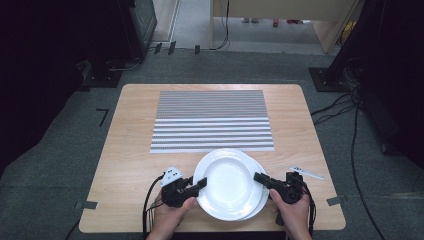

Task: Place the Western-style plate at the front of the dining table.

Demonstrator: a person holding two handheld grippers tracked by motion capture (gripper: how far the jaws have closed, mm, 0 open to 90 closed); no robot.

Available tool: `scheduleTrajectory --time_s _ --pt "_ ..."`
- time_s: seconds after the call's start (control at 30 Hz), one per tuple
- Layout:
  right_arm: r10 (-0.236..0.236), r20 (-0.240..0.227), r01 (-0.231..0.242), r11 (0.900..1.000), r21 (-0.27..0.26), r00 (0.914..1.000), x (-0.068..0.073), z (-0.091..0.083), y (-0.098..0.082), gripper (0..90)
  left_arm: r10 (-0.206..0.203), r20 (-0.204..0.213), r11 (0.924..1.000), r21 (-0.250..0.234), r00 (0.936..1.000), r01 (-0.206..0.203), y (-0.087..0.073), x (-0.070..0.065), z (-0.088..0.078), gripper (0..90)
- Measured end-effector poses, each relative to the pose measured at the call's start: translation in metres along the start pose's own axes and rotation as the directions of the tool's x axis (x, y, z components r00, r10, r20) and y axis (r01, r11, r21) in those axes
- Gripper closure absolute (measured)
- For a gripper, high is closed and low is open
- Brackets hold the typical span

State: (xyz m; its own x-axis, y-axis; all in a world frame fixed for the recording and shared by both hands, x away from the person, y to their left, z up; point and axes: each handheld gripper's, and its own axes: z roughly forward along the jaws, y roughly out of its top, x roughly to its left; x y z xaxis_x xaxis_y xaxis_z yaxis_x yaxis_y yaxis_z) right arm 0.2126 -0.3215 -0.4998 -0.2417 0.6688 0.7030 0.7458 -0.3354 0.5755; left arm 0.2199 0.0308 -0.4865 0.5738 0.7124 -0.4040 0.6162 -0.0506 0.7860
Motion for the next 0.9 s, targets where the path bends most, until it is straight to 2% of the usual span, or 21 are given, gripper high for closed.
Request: scheduleTrajectory --time_s 0.37,0.9 --pt "-0.011 -0.018 0.011 1.0 0.025 0.9998 -0.0028 -0.0003 0.0022 74.9 -0.013 0.011 0.9999 0.001 0.9999 0.013 0.0004 0.0011 0.0003 65.8" --pt "0.003 -0.066 0.001 0.998 0.056 0.9978 -0.0082 -0.0024 0.0048 75.1 -0.016 0.022 0.9999 0.002 0.9996 0.016 0.0006 0.0024 0.0006 66.0"
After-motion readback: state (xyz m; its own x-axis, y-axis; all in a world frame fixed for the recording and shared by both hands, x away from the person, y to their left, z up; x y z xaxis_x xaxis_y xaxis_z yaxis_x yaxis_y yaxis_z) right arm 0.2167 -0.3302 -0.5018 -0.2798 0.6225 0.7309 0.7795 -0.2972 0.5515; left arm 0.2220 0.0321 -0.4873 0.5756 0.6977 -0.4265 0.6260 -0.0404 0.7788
